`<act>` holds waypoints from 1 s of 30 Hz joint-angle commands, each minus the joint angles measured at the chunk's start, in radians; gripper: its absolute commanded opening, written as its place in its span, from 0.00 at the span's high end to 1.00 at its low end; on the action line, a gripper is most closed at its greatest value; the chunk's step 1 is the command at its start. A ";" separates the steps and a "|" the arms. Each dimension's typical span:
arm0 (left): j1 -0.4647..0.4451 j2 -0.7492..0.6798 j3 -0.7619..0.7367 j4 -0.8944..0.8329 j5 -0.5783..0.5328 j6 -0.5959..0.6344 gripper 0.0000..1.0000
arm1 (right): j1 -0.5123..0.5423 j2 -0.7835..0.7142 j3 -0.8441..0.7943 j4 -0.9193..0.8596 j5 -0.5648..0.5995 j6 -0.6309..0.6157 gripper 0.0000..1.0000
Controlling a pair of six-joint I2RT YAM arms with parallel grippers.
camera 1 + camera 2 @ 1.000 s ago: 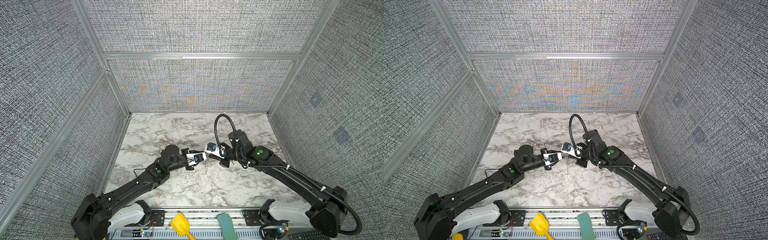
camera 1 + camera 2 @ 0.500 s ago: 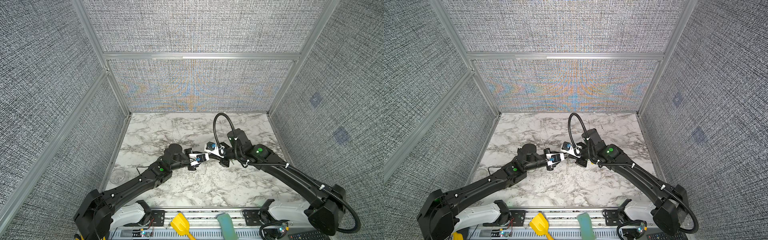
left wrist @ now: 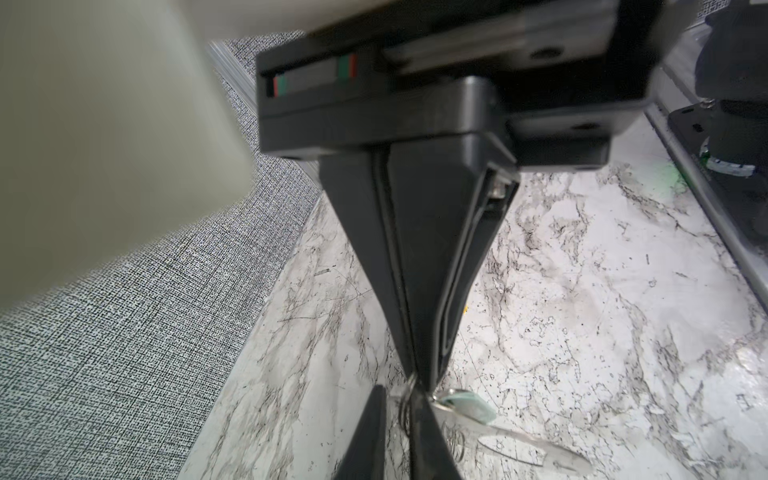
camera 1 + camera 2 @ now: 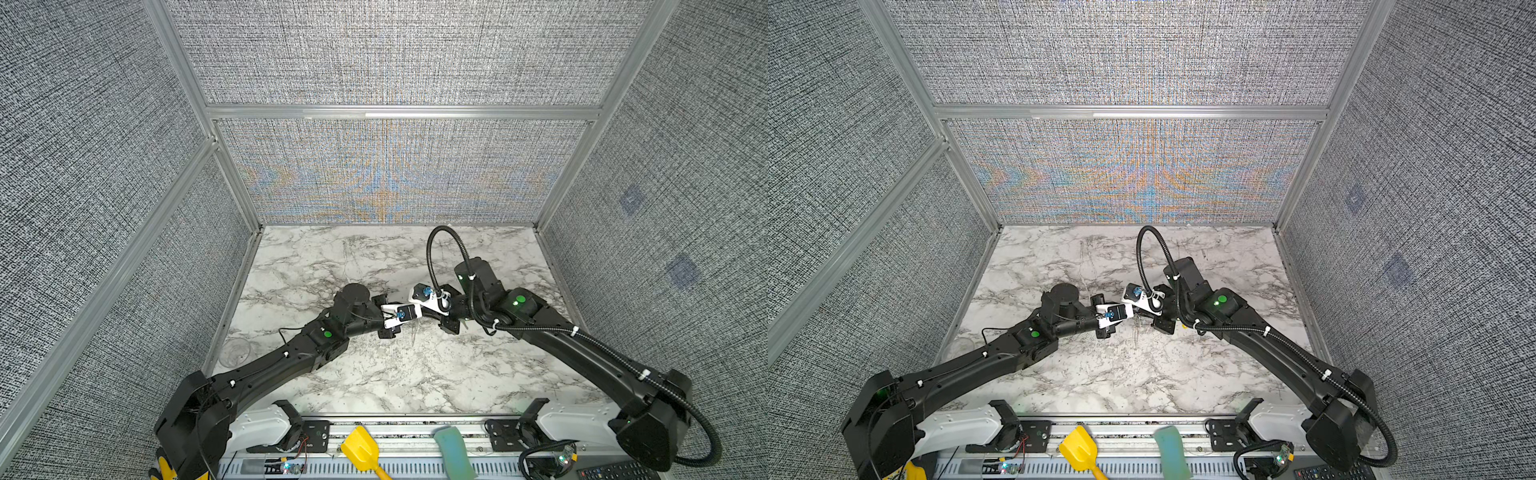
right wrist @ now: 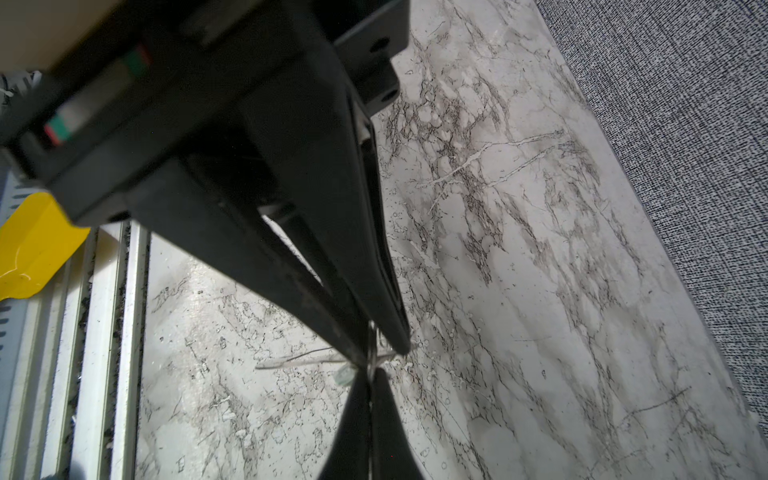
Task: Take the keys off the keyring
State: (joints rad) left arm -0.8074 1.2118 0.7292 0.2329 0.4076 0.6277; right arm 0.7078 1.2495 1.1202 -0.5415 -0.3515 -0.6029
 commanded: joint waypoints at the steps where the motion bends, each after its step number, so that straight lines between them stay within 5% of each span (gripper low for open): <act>1: 0.001 0.008 0.011 -0.029 0.004 -0.004 0.84 | 0.005 -0.013 -0.002 0.037 -0.011 -0.032 1.00; 7: 0.001 0.011 0.019 -0.033 0.029 -0.010 1.00 | 0.011 -0.036 -0.026 0.075 0.007 -0.052 1.00; 17: 0.041 -0.013 -0.030 0.108 0.166 -0.161 1.00 | 0.009 -0.145 -0.135 0.201 0.165 -0.041 0.78; 30: 0.130 -0.001 -0.100 0.442 0.382 -0.458 1.00 | 0.007 -0.220 -0.244 0.329 0.074 -0.005 0.77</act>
State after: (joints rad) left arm -0.6842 1.2060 0.6357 0.5545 0.7219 0.2520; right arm 0.7147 1.0370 0.8764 -0.2699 -0.2451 -0.6212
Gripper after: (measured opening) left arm 0.050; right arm 0.226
